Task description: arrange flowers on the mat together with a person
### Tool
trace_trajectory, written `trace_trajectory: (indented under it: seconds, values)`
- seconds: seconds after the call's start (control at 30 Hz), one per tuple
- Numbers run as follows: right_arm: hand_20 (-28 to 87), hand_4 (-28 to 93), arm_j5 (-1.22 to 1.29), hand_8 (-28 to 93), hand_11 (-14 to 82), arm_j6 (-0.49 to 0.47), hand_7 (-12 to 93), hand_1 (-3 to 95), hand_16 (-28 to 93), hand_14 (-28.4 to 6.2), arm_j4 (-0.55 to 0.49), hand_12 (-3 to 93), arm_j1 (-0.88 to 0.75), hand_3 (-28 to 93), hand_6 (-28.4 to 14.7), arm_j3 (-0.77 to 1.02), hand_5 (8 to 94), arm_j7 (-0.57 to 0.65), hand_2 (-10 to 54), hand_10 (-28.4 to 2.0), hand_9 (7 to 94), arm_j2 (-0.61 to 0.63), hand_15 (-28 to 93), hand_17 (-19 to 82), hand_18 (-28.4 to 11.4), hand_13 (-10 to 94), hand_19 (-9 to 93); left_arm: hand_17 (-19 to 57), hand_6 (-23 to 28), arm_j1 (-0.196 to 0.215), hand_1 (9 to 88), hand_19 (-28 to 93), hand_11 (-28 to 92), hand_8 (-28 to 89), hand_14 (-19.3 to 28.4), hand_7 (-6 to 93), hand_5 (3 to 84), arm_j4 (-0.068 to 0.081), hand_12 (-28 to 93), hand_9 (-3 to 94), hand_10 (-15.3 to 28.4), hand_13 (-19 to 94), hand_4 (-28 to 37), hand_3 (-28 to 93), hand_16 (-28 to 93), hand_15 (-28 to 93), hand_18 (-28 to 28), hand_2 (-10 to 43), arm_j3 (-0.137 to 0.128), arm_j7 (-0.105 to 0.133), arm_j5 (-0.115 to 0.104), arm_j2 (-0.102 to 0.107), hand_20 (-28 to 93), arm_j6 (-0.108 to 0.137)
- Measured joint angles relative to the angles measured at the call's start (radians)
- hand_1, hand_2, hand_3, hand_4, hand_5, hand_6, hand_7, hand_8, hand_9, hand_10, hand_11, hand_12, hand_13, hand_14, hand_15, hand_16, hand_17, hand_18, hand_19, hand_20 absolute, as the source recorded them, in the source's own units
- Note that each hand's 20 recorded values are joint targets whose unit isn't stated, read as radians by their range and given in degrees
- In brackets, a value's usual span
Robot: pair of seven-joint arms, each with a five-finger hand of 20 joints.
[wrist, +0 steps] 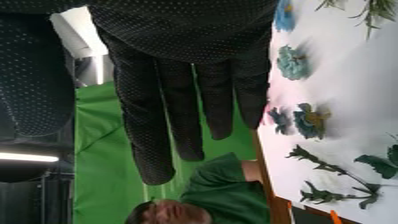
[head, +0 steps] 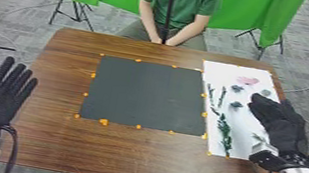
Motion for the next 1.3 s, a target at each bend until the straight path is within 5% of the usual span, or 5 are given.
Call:
trace_trajectory:
  seconds: [0.3,0.4,0.53,0.93,1.3]
  values:
    - [21,-23,0.003,-12,5.8,-0.001,12,16.2,0,-8.8,0.001,6.8,0.003,72,0.1,-0.005,63.5,-0.001,13.9,-11.6,49.2,0.000,12,20,-8.2,31,1,-0.3,6.3,0.004,41.9,13,8,-8,9.3,2.3,39.0,0.000,4,32.0,12.8,20,-12.6,-7,-8,13,7.6,23.7,0.002,0.000,0.000,-0.002,9,-0.001]
    - [22,-23,0.002,-13,5.8,-0.001,12,17.1,0,-8.8,0.003,6.8,0.006,71,0.9,-0.010,65.7,-0.002,13.5,-11.6,49.3,0.001,12,20,-8.5,31,1,-0.7,6.1,0.003,41.1,14,9,-8,9.1,3.1,38.9,0.001,4,31.9,12.6,20,-17.3,4,-8,15,7.4,21.5,0.002,-0.001,0.001,-0.002,9,-0.001]
    - [22,-23,-0.003,-13,5.8,-0.003,12,16.8,0,-8.9,0.000,6.9,0.001,72,-0.2,0.002,63.9,0.001,13.5,-11.5,49.2,-0.002,12,20,-8.7,31,1,-1.2,5.9,0.003,33.5,16,10,-9,8.9,3.9,38.9,0.001,3,31.8,12.5,20,-28.1,39,-10,16,7.2,17.2,0.002,-0.004,0.004,-0.004,8,-0.001]
    - [22,-23,0.003,-12,5.5,0.013,12,15.7,1,-9.8,0.003,7.2,0.018,72,-2.5,-0.036,59.3,0.004,13.8,-13.3,47.5,0.007,12,20,-10.2,31,1,-1.3,6.2,0.008,25.3,16,10,-9,9.2,4.1,38.9,0.001,3,32.0,12.5,20,-28.3,60,-10,17,7.3,15.5,-0.002,-0.011,0.015,-0.012,8,-0.001]
    - [21,-23,0.004,-12,5.3,0.015,11,15.4,1,-10.2,0.006,7.4,0.042,72,-3.2,-0.047,58.1,0.023,14.0,-13.4,46.7,0.003,12,19,-10.6,31,3,-1.3,6.2,0.008,24.2,16,11,-9,9.3,4.5,39.1,0.009,3,32.2,12.5,20,-28.3,64,-10,17,7.4,14.9,-0.001,-0.030,0.030,-0.024,8,-0.001]
